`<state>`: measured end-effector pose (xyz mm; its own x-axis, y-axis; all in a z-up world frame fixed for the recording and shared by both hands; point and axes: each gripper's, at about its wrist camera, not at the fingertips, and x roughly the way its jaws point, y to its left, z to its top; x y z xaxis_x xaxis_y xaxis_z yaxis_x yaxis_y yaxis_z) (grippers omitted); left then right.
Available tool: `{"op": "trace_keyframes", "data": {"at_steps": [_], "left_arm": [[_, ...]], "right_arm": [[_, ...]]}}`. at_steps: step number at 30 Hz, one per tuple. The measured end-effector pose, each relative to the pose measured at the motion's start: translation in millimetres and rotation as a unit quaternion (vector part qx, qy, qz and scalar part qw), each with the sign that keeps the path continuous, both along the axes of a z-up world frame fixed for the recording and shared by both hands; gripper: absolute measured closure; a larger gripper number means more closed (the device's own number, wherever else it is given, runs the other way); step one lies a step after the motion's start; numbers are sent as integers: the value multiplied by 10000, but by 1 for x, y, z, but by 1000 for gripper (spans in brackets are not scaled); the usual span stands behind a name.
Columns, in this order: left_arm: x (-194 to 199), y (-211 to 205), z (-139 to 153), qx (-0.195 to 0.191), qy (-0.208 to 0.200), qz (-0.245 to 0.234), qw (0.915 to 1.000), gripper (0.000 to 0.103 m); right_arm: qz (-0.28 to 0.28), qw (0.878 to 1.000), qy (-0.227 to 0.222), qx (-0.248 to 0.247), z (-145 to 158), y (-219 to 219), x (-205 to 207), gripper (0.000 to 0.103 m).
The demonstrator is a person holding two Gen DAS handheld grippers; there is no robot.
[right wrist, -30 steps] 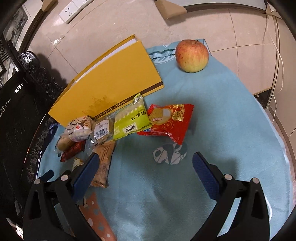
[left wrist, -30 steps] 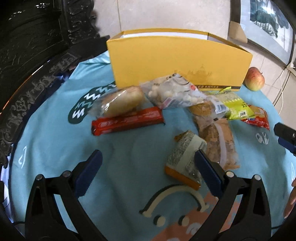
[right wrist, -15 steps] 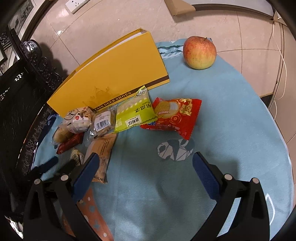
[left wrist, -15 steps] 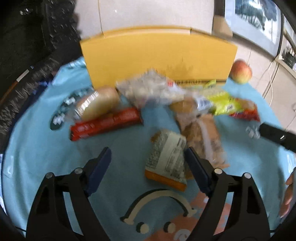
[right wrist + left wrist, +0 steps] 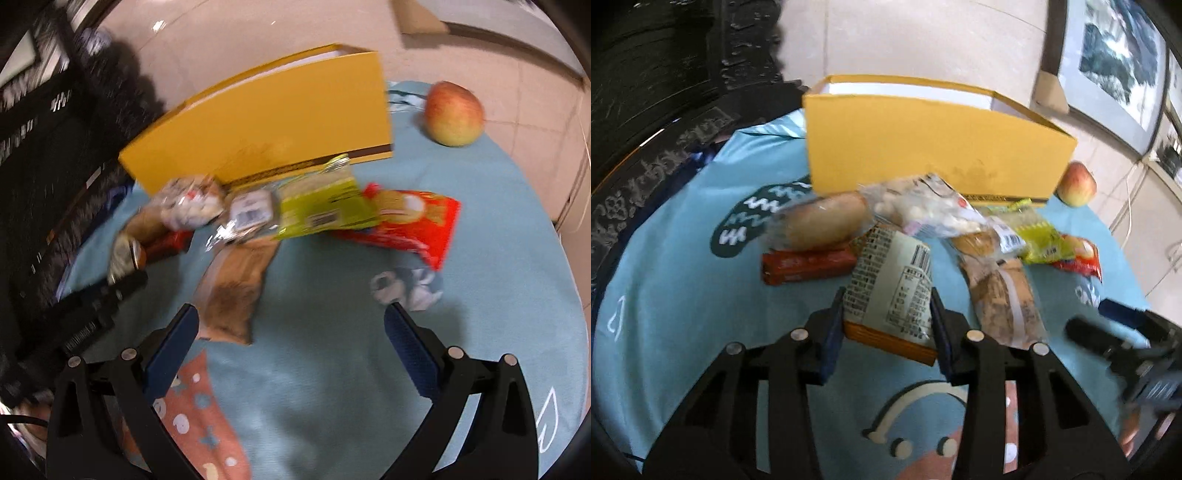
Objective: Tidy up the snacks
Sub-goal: 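Grasp the printed paper snack pack with the left gripper while the right grasps the brown cake bag, then carry both held snacks into the yellow box and open both grippers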
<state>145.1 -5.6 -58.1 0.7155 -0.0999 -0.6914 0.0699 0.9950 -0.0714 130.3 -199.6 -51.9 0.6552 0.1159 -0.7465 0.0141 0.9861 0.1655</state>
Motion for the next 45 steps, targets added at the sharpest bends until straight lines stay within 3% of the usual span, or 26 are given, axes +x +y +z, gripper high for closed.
{"op": "trace_keyframes", "data": {"at_steps": [2,5,10,12,16,19,26,33,35,42,45], "left_arm": [[-1,13,6,-70,-64,263,9996,60],[1,35,11,-237,-52,620,9978,60],[9,49,2,-267,215,878,9955,60],[11,49,0,-260,279,870,9955,60],[11,44,-2,-202,308,804,9961,60],[10,43,-2,-272,288,782,9962,60],[11,35,-5,-258,304,640,9972,60],[7,28,-1,-315,262,505,9979,60],[3,26,10,-514,199,449,9975,60],[9,12,71,-631,-218,354,9971,60],[32,1,103,-477,-411,462,9969,60]], "right_arm": [[65,9991,83,-420,-1,17,7,2],[231,9984,235,-451,-6,36,20,3],[395,9957,563,-616,-20,59,44,26],[371,9946,479,-846,-21,66,47,28],[489,9907,312,-1228,-22,73,43,53],[504,9904,293,-1256,-19,69,36,61],[468,9970,198,-589,-9,38,9,62],[462,9986,-236,-73,30,18,-10,62],[437,9981,-427,16,46,8,-14,62],[329,9893,-1397,271,107,-10,-7,61],[395,9852,-1606,453,125,-14,10,61]]}}
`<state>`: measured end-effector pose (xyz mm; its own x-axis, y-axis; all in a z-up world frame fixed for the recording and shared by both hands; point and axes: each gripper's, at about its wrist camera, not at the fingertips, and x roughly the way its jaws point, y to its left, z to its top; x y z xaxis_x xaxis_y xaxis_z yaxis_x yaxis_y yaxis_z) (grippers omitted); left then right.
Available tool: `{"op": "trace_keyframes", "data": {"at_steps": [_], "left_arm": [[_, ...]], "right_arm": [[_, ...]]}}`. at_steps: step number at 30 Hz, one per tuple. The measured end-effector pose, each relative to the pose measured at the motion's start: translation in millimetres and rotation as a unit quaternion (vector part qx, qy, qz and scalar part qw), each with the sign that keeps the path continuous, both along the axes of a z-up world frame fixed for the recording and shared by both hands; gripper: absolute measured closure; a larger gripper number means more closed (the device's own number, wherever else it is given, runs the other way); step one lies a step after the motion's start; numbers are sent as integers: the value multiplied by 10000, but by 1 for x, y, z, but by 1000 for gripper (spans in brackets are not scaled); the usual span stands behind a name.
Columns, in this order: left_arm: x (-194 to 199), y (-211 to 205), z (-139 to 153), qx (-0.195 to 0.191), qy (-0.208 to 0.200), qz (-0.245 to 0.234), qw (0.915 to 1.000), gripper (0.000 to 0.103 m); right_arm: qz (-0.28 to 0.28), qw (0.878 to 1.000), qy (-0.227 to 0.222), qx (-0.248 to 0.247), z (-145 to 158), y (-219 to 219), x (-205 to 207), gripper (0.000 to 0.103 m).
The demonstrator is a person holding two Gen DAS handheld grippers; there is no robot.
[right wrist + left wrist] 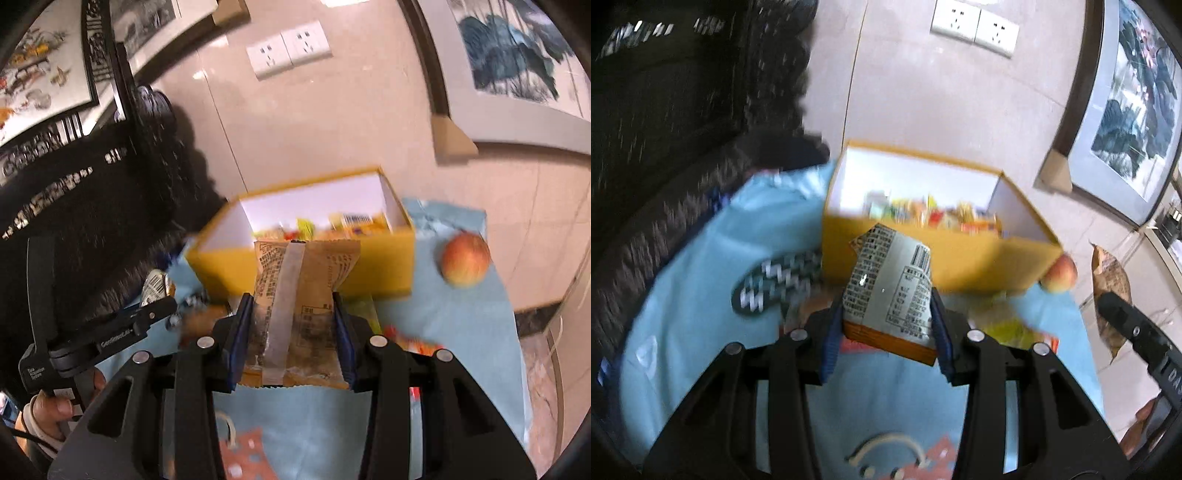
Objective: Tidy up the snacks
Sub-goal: 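Carry both held snacks into the yellow box and open both grippers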
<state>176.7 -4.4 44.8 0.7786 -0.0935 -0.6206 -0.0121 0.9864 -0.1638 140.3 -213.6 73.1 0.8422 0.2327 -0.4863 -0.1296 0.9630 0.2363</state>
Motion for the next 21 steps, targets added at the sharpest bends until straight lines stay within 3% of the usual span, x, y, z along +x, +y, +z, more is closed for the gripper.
{"op": "trace_keyframes", "data": {"at_steps": [5,11,13,14,15,16,18,19,21], "left_arm": [[48,-12,28,-14,-66,165,9998,60],[106,-34,25,39,-49,65,10000,60],[128,-34,20,-175,49,37,9998,59],[137,-32,15,-305,99,78,9995,48],[147,-30,10,-468,139,250,9985,13],[149,-28,6,-516,64,421,9978,5],[147,-28,4,-404,-203,664,9968,3],[146,-29,3,-360,-185,610,9973,2],[143,-31,1,-222,-44,471,9986,2]], "right_arm": [[-186,9994,-275,104,13,-8,42,61],[-392,9978,-482,-230,10,-6,92,62],[-427,9968,-523,-424,8,1,114,61],[-435,9962,-518,-550,5,6,126,61],[-427,9956,-509,-656,3,12,134,59],[-386,9947,-489,-822,-2,20,142,52],[-512,9863,-556,-1466,-9,41,146,33],[-605,9818,-695,-1661,-11,46,142,32],[-527,9841,-761,-1516,-12,45,131,31]]}}
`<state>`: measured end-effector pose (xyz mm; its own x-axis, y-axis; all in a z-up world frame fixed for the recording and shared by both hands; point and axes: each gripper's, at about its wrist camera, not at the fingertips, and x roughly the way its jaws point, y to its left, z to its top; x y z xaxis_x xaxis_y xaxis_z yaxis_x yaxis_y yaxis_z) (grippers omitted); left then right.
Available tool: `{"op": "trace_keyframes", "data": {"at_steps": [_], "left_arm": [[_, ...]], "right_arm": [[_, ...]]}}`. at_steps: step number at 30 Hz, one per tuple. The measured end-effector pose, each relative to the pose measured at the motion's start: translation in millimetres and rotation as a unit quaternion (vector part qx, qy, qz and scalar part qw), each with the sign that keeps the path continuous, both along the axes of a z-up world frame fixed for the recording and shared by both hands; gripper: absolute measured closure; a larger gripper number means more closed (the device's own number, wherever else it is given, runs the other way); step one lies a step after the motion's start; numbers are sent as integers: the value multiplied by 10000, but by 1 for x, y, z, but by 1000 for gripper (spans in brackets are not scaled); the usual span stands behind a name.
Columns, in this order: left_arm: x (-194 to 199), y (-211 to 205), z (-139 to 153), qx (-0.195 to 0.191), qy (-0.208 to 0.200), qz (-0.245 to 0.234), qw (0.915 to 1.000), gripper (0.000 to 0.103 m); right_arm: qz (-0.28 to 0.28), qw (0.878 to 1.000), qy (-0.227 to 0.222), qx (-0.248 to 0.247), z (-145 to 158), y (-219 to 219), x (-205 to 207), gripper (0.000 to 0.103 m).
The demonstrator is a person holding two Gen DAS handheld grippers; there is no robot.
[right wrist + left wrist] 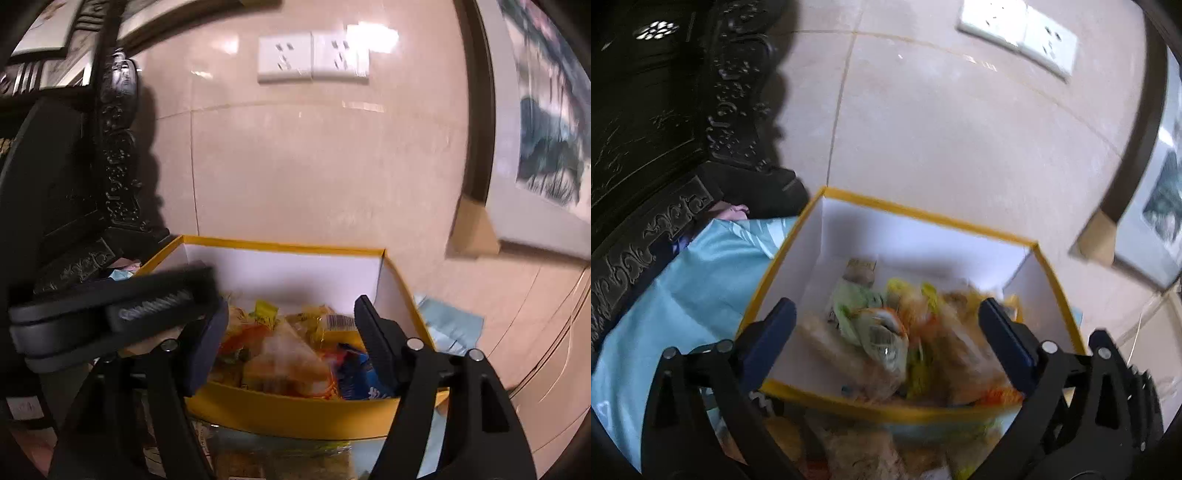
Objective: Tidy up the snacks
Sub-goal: 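Carry both held snacks into the yellow box and open both grippers, then withdraw both grippers from the box back over the table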
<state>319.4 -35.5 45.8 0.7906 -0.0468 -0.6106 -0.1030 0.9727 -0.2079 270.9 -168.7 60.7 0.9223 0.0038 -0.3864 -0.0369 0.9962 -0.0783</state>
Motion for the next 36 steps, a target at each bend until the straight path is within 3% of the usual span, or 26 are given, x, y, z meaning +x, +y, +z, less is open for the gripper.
{"op": "trace_keyframes", "data": {"at_steps": [5,7,9,14,18,21,26,30,36], "left_arm": [[-29,2,7,323,-9,-128,9994,2],[-45,5,9,357,-26,-130,9993,2],[-59,10,7,256,-9,-108,9996,2],[-105,24,-15,109,177,-177,9996,2],[-142,48,-48,-44,465,8,9989,2],[-160,64,-69,146,676,211,9974,2],[-171,80,-88,511,827,427,9943,2],[-168,84,-89,680,822,512,9930,2],[-154,79,-88,685,821,443,9933,2]], "right_arm": [[-66,9962,334,808,3,-33,-24,28],[-154,9944,359,982,5,-46,-40,12],[-339,9933,277,1067,6,-59,-61,5],[-479,9901,450,1239,-4,-78,-109,3],[-138,9803,777,1810,-26,-84,-136,1],[-132,9769,889,1939,-42,-81,-148,1],[-146,9673,1199,2230,-69,-85,-147,1],[-254,9566,1313,2588,-74,-95,-146,1],[-378,9592,1293,2484,-75,-101,-145,1]]}}
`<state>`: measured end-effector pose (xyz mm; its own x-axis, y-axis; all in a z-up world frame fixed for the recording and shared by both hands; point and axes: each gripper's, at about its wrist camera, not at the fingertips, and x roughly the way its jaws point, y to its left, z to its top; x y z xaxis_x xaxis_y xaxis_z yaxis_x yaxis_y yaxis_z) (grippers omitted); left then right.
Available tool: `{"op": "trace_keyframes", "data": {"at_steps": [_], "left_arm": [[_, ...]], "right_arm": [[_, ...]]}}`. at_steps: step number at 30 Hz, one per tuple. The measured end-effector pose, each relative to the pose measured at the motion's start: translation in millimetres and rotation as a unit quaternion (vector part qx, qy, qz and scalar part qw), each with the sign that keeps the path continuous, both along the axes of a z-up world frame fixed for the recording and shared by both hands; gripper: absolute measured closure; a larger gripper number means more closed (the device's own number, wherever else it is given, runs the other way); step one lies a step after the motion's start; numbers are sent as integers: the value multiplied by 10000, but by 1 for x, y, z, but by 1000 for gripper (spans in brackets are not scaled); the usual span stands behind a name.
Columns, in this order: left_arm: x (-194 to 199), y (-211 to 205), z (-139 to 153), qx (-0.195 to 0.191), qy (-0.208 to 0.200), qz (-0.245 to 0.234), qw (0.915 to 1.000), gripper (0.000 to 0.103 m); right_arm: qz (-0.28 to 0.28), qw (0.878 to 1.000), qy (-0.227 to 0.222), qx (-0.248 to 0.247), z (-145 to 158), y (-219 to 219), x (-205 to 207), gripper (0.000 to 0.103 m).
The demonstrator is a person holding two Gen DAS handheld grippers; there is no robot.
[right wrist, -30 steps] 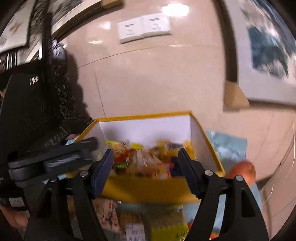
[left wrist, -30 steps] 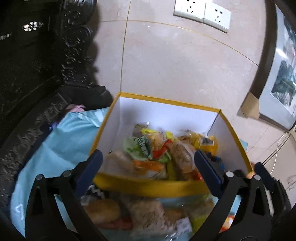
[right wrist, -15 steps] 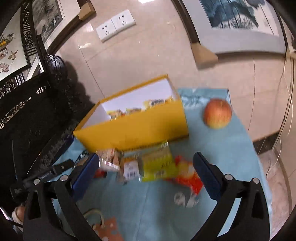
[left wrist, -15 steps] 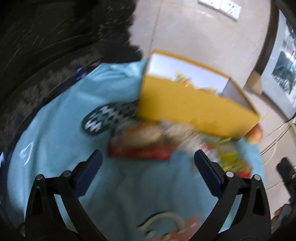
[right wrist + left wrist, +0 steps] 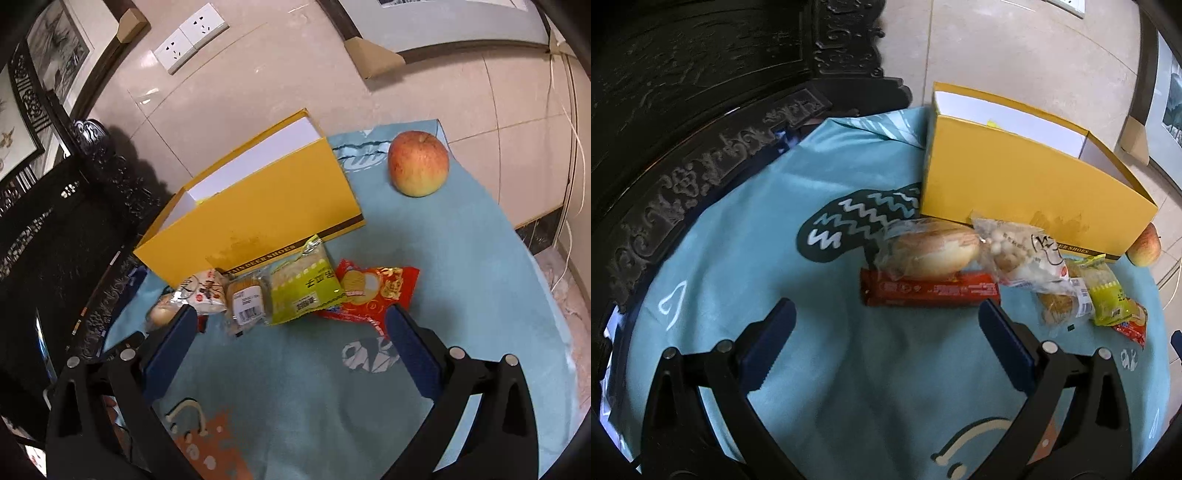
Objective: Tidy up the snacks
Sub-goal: 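Withdraw both grippers from the box back over the table, then grasp the green-and-white seed bag with the right gripper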
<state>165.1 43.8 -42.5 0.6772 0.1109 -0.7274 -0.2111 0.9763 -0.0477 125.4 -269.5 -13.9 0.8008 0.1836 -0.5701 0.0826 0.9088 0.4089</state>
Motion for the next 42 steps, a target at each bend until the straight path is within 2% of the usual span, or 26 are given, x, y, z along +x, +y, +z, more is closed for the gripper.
{"op": "trace_keyframes", "data": {"at_steps": [3,5,8,11,14,17,19,21,23,24,25,27,30,31,33,34,38,40,42], "left_arm": [[6,0,-3,-121,70,-71,9999,2],[7,2,-5,-124,-3,-2,9999,2],[9,5,-7,-177,-82,46,9998,2],[12,10,-11,-246,-154,129,9995,2],[9,12,-17,-433,-151,5,9989,2],[7,8,-12,-310,-257,-119,9991,2],[2,6,-6,-266,-438,-120,9986,2],[2,4,-6,-270,-428,-188,9985,2],[2,4,-6,-304,-389,-197,9986,2],[2,5,-7,-314,-367,-167,9987,2],[3,6,-8,-313,-358,-138,9988,2],[3,9,-8,-334,-359,-76,9988,2],[4,10,-10,-365,-326,-73,9988,2],[5,9,-10,-372,-310,-91,9988,2],[5,8,-11,-351,-296,-111,9989,2],[5,7,-11,-345,-280,-126,9989,2],[6,6,-14,-360,-232,-165,9989,2],[7,5,-16,-362,-199,-171,9990,2],[8,5,-18,-370,-143,-187,9990,2]], "right_arm": [[-255,9994,102,-222,-4,-7,3,1],[-427,9970,218,-610,-8,-7,6,1],[-459,9928,417,-1025,-18,-6,14,1],[-460,9899,631,-1180,-29,-6,20,1],[-517,9913,683,-995,-34,-12,21,1],[-524,9936,577,-822,-30,-11,21,1],[-340,9923,703,-958,-28,-2,31,1],[-222,9847,1006,-1404,-25,12,50,1],[-149,9771,932,-1909,-19,30,64,1],[-33,9713,929,-2192,-18,40,71,1],[65,9599,1011,-2614,-19,53,81,1],[211,9487,1139,-2943,-22,66,92,1],[480,9436,1388,-2969,-31,74,109,14],[572,9391,1494,-3040,-36,77,116,21],[731,9287,1677,-3224,-46,84,125,30],[746,9253,1687,-3315,-49,86,128,30],[914,9238,1660,-3326,-51,86,134,34],[1027,9227,1654,-3327,-50,85,133,39],[1020,9351,1683,-2947,-47,77,132,41]]}}
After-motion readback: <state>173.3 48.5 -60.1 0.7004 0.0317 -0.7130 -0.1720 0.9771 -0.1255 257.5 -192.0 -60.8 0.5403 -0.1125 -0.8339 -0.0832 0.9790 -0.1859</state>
